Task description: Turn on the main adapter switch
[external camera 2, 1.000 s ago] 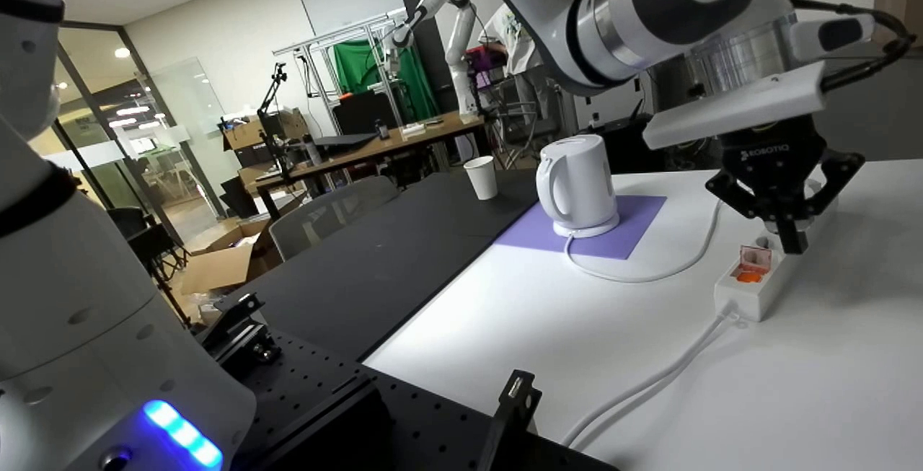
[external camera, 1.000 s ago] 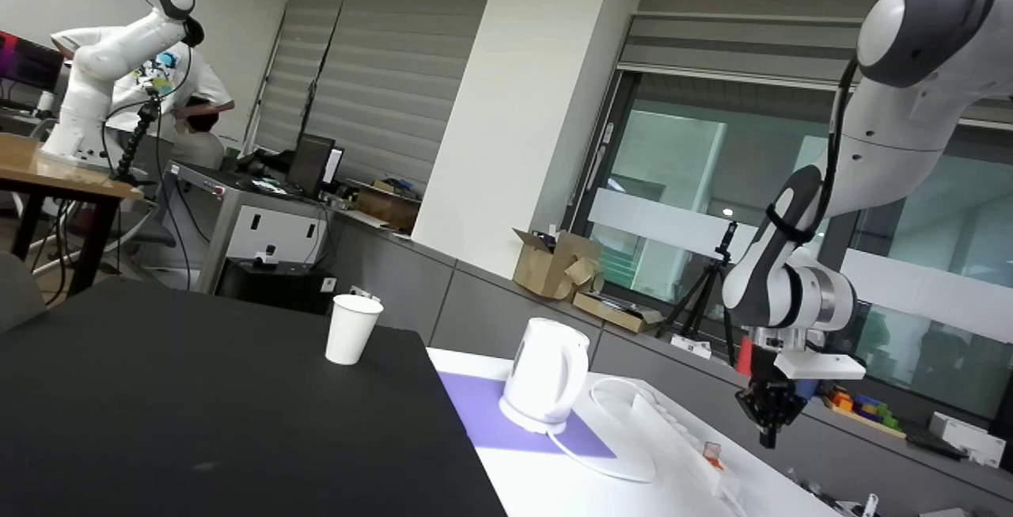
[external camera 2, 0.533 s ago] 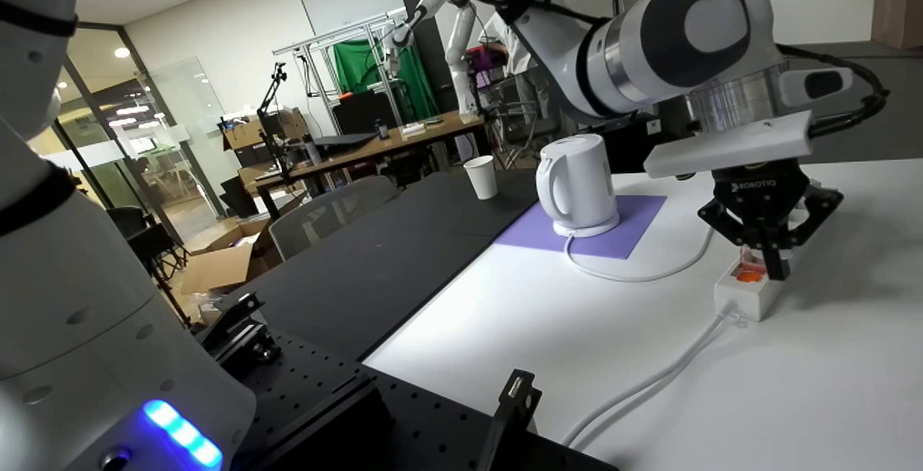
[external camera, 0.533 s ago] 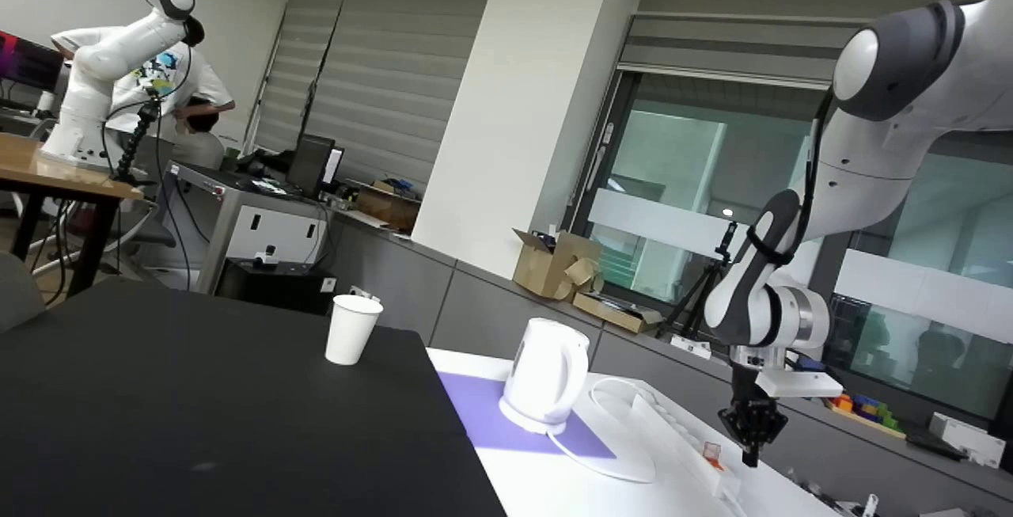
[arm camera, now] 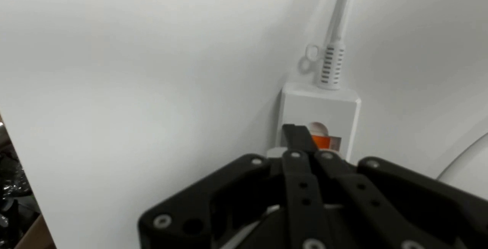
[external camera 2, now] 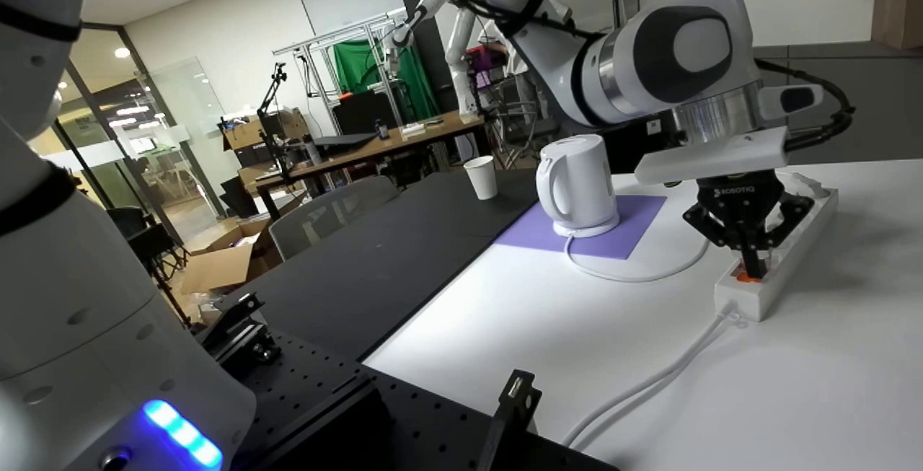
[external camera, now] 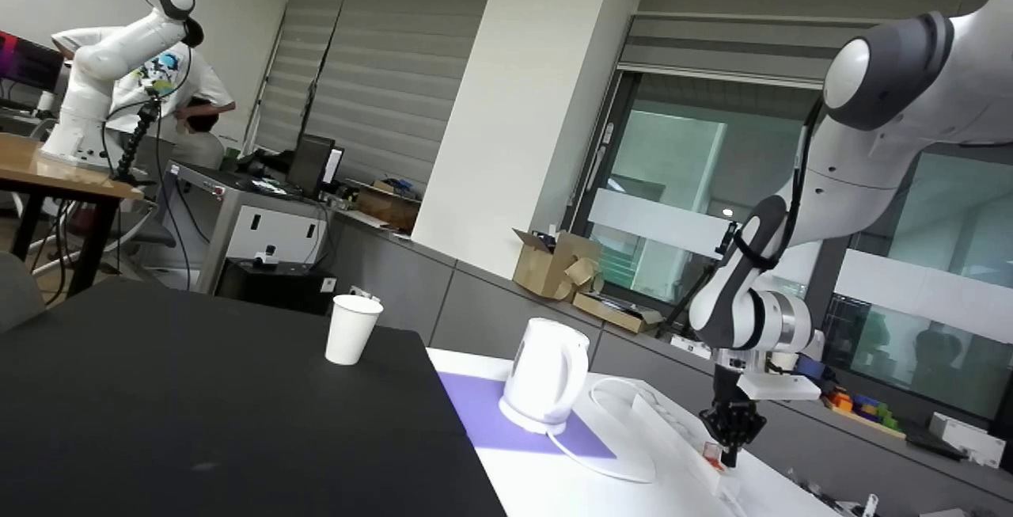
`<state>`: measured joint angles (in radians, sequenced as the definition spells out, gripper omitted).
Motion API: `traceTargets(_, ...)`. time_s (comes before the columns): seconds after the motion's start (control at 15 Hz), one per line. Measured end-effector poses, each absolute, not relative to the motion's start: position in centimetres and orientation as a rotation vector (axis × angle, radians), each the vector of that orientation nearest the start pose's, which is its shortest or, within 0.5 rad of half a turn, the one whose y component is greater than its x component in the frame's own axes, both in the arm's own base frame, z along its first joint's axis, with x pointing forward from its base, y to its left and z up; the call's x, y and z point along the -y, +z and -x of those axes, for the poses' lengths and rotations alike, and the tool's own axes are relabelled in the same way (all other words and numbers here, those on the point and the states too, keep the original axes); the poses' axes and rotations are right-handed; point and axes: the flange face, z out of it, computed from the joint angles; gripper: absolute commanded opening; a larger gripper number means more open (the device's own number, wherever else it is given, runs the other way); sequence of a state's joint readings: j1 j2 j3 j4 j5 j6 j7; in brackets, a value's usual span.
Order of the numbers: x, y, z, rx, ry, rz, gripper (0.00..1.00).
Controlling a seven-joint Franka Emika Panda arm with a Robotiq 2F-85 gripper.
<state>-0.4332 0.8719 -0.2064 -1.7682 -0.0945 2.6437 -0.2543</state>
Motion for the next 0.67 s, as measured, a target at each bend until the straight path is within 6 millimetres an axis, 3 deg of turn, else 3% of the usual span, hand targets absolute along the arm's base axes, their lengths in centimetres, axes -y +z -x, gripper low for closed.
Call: traceTargets(0.67,36.97,7.02,-52.70,-0.346,0.112,3.305,0.00)
